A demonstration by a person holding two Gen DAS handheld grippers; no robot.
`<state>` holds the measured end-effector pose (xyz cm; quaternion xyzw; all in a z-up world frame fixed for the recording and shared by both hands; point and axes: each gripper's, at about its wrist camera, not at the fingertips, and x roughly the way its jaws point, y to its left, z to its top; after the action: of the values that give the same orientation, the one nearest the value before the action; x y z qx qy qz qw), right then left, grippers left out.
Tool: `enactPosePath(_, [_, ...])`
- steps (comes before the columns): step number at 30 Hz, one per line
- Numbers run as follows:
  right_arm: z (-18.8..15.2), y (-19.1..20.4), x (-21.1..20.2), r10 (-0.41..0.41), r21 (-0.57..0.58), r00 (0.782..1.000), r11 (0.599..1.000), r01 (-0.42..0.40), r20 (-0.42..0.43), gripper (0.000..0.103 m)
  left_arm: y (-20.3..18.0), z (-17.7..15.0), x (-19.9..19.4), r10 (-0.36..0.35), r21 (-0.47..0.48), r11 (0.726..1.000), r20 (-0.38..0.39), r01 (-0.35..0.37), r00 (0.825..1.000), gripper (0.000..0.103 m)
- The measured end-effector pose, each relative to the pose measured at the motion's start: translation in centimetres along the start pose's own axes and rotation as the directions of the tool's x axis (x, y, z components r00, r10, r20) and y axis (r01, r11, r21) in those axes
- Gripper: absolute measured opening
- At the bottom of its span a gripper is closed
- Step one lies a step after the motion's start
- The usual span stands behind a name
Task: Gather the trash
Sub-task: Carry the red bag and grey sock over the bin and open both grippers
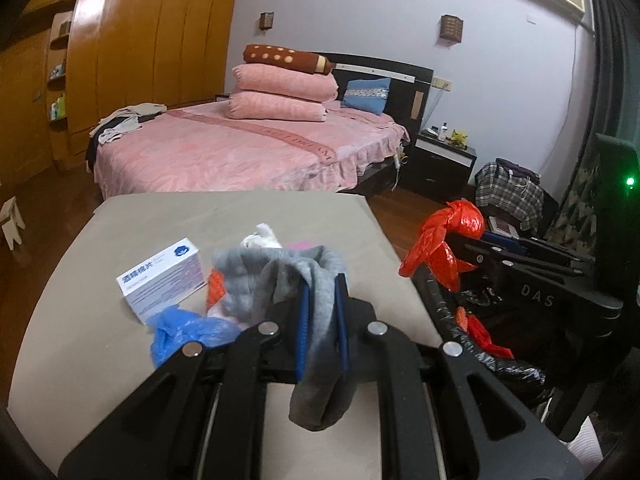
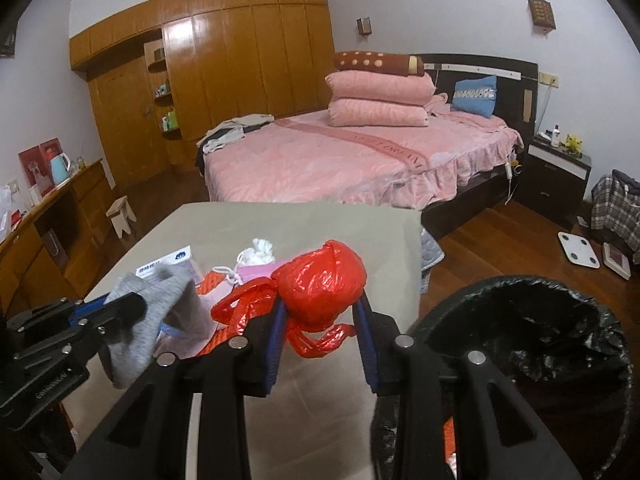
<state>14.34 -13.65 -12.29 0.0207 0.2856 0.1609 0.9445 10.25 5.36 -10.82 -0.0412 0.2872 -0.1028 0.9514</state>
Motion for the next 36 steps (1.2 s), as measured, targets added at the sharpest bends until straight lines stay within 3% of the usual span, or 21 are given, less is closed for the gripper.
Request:
enactPosePath(15, [1.0,-3.3,-4.6,-0.078,0.029,0.995,0.997,0.077,0.057,0.033,-4.7,2.1,-0.5,-0.101,0.052,0.994,0.042,0.099,0.994,0.011])
enactPosePath(25, [0.5,-7.4,-6.7,-0.167,0.079,0.984,0.984,0.162,0.060,0.033,-8.5,3.3,1.4,-0.161,0.095,0.983,0.033,0.157,0.986,0.011])
enactPosePath(36, [-0.6,-13.7,-10.1,-0.311,0.149,0.948,0.943,0.299,0.064,0.033,-14.6,4.5,3.4,-0.291,0.150,0.947,0.026,0.284,0.956,0.011])
